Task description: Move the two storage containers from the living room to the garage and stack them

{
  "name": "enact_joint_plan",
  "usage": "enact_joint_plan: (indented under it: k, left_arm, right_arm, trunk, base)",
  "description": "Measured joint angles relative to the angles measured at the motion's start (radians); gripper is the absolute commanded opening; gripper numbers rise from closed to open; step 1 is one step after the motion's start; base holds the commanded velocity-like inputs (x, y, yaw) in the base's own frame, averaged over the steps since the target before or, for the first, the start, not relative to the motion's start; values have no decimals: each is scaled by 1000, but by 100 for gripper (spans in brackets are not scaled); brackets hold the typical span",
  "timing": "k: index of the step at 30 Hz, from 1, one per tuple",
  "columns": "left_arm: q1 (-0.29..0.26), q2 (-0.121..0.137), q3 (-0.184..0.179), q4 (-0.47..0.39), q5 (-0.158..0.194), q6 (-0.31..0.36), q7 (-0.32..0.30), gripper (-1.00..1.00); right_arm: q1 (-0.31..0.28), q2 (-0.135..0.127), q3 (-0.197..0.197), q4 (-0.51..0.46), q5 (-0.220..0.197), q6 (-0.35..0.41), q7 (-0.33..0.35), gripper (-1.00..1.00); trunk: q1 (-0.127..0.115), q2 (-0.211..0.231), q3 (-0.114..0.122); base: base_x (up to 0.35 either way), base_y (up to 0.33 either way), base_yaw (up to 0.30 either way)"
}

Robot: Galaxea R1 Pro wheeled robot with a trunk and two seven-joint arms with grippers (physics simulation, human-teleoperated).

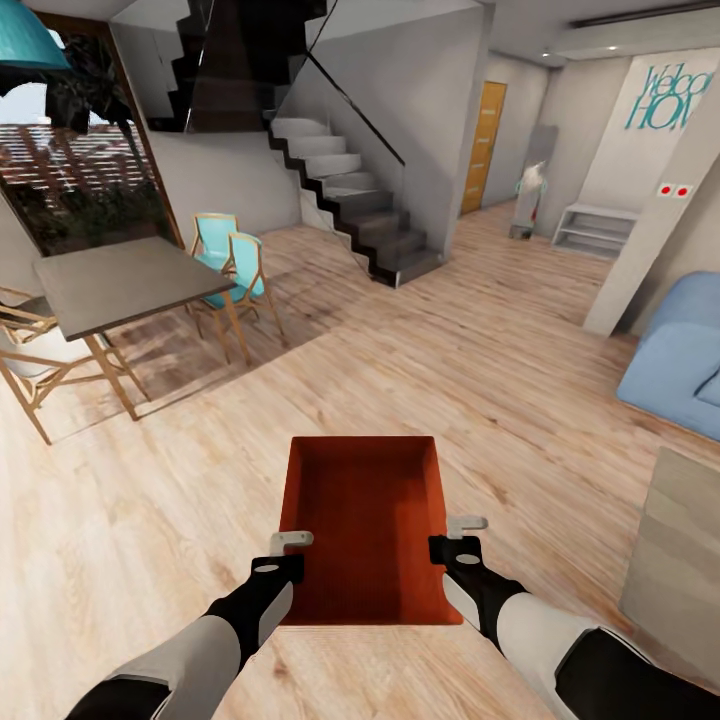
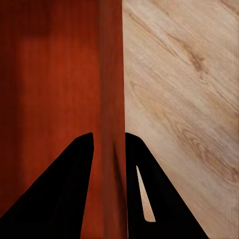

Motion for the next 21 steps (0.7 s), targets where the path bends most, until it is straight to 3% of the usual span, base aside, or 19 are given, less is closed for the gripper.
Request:
enact_joint_plan:
  k: [21]
  left_arm:
    - [0,0,0,0,0,0,0,-100]
  right_arm:
    - [0,0,-1,0,1,0,0,-100]
  trunk:
    - [0,0,0]
  base:
    - [319,99,0]
